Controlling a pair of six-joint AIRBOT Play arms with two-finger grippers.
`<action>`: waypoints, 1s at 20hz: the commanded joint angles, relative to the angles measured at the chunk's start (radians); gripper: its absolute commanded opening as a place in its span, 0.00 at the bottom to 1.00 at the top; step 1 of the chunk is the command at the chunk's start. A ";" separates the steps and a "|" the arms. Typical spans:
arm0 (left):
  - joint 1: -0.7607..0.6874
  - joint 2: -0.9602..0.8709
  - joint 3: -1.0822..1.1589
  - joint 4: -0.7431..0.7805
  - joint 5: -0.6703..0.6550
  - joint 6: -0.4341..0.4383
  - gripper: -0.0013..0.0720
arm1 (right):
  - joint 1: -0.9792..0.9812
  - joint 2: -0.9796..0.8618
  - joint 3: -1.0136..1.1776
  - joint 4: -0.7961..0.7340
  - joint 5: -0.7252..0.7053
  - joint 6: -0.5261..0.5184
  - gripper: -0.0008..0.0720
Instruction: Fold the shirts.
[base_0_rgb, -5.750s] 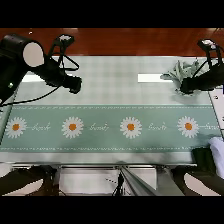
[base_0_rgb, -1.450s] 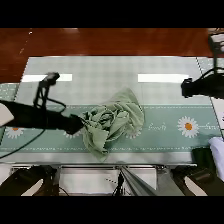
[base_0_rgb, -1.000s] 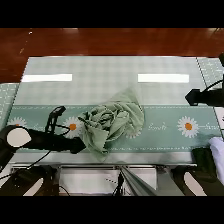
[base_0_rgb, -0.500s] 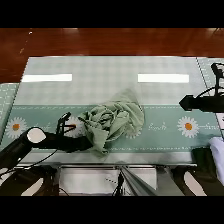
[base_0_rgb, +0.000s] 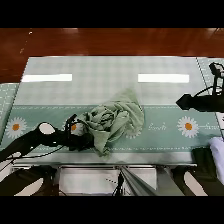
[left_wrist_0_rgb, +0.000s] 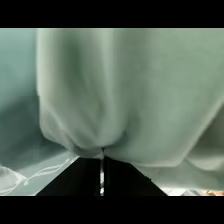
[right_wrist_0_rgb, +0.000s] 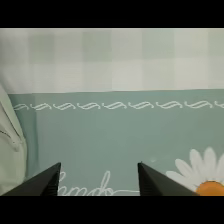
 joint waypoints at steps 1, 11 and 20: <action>0.001 0.031 0.000 0.010 -0.013 0.044 0.04 | -0.001 -0.101 -0.001 0.188 -0.020 -0.049 0.73; 0.001 0.309 0.000 0.010 -0.057 0.016 0.04 | 0.084 -0.587 -0.001 0.668 0.023 -0.251 0.74; 0.008 0.310 0.035 0.010 -0.056 0.018 0.04 | 0.259 -0.652 0.003 0.642 -0.219 -0.176 0.11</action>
